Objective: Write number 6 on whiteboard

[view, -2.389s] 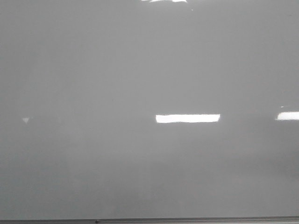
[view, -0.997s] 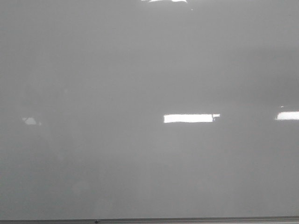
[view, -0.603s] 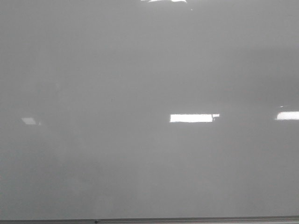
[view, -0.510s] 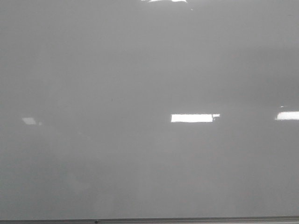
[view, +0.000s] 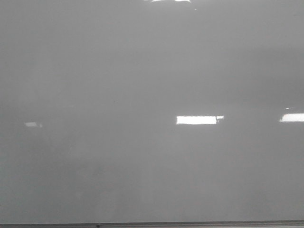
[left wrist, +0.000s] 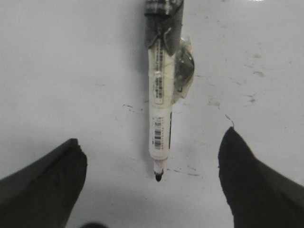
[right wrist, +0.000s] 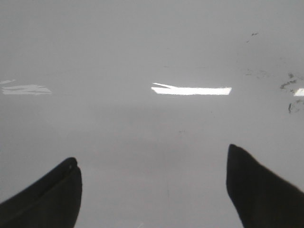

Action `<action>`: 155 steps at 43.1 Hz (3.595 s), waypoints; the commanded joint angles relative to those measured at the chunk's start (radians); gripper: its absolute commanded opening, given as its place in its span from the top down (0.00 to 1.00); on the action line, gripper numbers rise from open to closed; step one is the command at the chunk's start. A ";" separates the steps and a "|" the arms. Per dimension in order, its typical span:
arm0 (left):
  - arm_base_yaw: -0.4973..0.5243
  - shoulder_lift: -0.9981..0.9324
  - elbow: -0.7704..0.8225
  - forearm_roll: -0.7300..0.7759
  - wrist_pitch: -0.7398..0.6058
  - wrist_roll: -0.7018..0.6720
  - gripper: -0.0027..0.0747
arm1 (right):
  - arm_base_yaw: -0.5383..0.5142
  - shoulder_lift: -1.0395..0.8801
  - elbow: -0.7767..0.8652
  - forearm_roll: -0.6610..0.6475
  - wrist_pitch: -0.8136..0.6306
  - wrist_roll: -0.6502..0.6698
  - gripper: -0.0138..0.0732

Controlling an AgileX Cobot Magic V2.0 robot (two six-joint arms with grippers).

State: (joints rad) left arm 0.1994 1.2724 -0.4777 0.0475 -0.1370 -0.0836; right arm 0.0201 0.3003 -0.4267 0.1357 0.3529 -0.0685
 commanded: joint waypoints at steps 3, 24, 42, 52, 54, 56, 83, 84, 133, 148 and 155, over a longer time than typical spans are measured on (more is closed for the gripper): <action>0.003 0.084 -0.034 0.013 -0.189 -0.011 0.25 | 0.002 0.016 -0.036 0.004 -0.088 -0.001 0.11; 0.003 0.202 -0.095 0.045 -0.230 -0.011 0.67 | 0.002 0.016 -0.036 0.004 -0.088 -0.001 0.11; -0.041 0.031 -0.145 0.040 0.167 -0.011 0.93 | 0.002 0.017 -0.036 0.004 -0.084 -0.001 0.11; -0.283 -0.048 -0.333 0.069 0.651 0.134 0.93 | 0.035 0.068 -0.059 0.004 0.000 -0.020 0.11; -0.363 -0.045 -0.365 0.069 0.731 0.190 0.93 | 0.055 0.098 -0.076 0.004 0.024 -0.022 0.11; -0.438 -0.045 -0.394 0.069 0.800 0.266 0.93 | 0.078 0.140 -0.093 0.004 0.046 -0.029 0.11; -1.196 -0.047 -0.449 0.240 0.770 0.514 0.93 | 0.702 0.655 -0.403 0.095 0.286 -0.424 0.11; -1.205 -0.047 -0.449 0.240 0.762 0.514 0.93 | 0.725 0.671 -0.413 0.095 0.278 -0.425 0.11; -1.222 -0.047 -0.449 0.233 0.701 0.506 0.43 | 0.822 0.835 -0.507 0.057 0.188 -0.439 0.92; -1.222 -0.047 -0.449 0.218 0.685 0.506 0.31 | 0.529 0.637 -0.353 0.057 0.202 -0.439 0.92; -1.222 -0.047 -0.449 0.218 0.685 0.506 0.67 | 0.463 0.563 -0.347 0.057 0.225 -0.439 0.92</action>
State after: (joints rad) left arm -1.0166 1.2535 -0.8941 0.2681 0.5985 0.4324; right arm 0.5025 0.9002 -0.7501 0.1875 0.6254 -0.5006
